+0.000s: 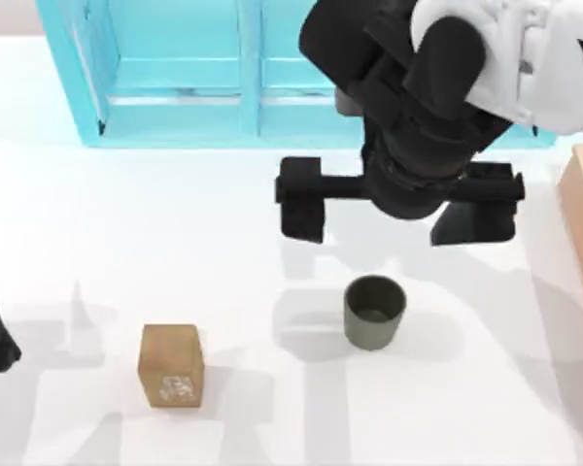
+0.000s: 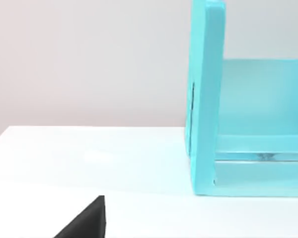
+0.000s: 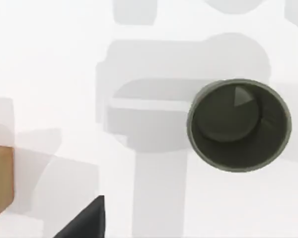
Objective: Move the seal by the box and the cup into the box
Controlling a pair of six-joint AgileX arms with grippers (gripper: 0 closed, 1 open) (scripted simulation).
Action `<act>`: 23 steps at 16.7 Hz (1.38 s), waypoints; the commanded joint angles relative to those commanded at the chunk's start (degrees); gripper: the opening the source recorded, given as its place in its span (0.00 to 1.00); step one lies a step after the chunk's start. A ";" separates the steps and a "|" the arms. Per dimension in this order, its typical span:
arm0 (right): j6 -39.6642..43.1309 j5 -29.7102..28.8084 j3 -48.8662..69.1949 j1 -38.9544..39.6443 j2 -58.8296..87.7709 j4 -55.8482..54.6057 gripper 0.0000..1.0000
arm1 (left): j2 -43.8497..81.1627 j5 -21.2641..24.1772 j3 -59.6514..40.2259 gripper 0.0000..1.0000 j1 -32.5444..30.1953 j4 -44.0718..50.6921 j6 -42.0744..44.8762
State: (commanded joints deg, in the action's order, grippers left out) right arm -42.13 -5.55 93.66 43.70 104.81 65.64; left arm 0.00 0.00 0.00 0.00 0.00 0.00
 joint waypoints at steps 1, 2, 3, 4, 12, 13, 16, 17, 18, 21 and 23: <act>-2.10 -0.09 5.24 2.06 5.75 3.65 1.00 | 0.00 0.00 0.00 1.00 0.00 0.00 0.00; -4.14 -0.16 10.49 4.04 11.18 7.04 1.00 | 0.00 0.00 0.00 1.00 0.00 0.00 0.00; -6.12 -0.20 15.76 5.93 16.26 10.17 1.00 | 0.00 0.00 0.00 1.00 0.00 0.00 0.00; -8.01 -0.22 20.99 7.68 20.83 12.90 1.00 | 0.00 0.00 0.00 1.00 0.00 0.00 0.00; -19.37 0.11 53.98 17.02 42.10 23.92 1.00 | 0.00 0.00 0.00 1.00 0.00 0.00 0.00; -20.08 0.16 55.86 17.51 42.99 24.22 1.00 | 0.00 0.00 0.00 1.00 0.00 0.00 0.00; -20.90 0.21 58.01 18.06 43.95 24.48 1.00 | 0.00 0.00 0.00 1.00 0.00 0.00 0.00; -20.90 0.21 58.01 18.06 43.95 24.48 1.00 | 0.00 0.00 0.00 1.00 0.00 0.00 0.00; -20.90 0.21 58.01 18.06 43.95 24.48 1.00 | 0.00 0.00 0.00 1.00 0.00 0.00 0.00; -20.81 0.22 57.72 17.78 43.76 24.24 1.00 | 0.00 0.00 0.00 1.00 0.00 0.00 0.00; -20.61 0.24 55.57 17.76 43.48 22.17 1.00 | 0.00 0.00 0.00 1.00 0.00 0.00 0.00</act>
State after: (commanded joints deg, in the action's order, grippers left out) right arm -62.75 -5.31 149.23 61.46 148.28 87.81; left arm 0.00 0.00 0.00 0.00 0.00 0.00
